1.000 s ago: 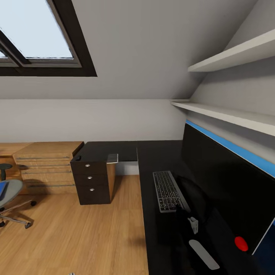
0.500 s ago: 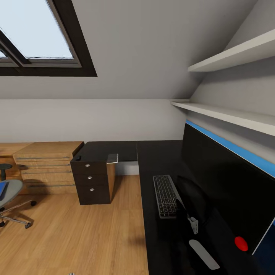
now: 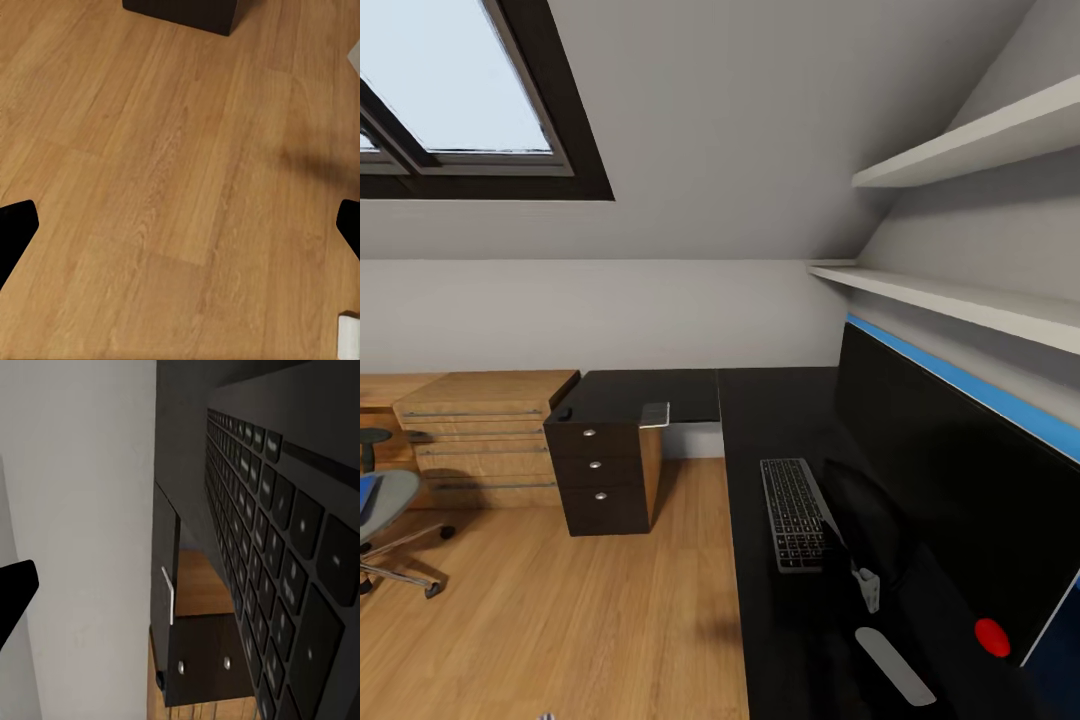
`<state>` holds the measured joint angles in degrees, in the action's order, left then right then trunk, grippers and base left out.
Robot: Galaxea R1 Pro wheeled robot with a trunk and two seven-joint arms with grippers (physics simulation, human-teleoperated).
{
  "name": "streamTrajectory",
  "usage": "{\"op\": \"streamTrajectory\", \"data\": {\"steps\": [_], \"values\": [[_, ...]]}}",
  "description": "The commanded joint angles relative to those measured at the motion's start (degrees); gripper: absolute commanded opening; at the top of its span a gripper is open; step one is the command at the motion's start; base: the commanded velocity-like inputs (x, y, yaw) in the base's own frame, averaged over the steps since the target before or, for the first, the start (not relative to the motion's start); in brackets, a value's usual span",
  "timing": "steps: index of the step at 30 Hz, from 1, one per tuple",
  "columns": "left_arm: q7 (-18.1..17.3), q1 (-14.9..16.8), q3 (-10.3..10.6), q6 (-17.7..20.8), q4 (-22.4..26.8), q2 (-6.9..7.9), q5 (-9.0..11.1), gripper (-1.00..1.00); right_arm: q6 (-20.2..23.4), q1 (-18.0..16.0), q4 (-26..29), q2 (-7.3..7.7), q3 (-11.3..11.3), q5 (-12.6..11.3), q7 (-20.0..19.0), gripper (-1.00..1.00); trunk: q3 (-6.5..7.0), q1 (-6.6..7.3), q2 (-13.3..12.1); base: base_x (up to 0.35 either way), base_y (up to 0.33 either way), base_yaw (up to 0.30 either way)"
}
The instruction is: In the bedroom, organize the workspace by keeping the computer under the desk, ensuring the monitor is on the desk, placing the keyboard on the desk next to the monitor, placing the mouse on the desk next to the keyboard, moving the folder from the swivel chair onto the desk next to the mouse, stacking the notebook on top of the folder with the pen on top of the notebook, and positioning the swivel chair next to the desk.
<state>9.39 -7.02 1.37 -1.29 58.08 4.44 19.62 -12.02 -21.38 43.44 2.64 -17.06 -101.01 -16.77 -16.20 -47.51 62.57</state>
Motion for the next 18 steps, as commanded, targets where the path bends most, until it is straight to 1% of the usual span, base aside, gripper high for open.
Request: {"op": "streamTrajectory", "data": {"steps": [1,18], "values": [[0.32,-0.01,0.12,-0.08,0.07,0.00,0.49,1.00,-0.46,-0.07,-0.02,0.09,-0.43,-0.59,-0.29,1.00,-0.24,-0.23,0.46,0.000,0.000,0.000],[0.36,-0.01,-0.06,-0.10,0.11,0.03,0.50,1.00,-0.44,-0.07,0.02,0.10,-0.32,-0.59,0.91,1.00,-3.30,-3.97,7.28,0.000,0.000,0.000]]}}
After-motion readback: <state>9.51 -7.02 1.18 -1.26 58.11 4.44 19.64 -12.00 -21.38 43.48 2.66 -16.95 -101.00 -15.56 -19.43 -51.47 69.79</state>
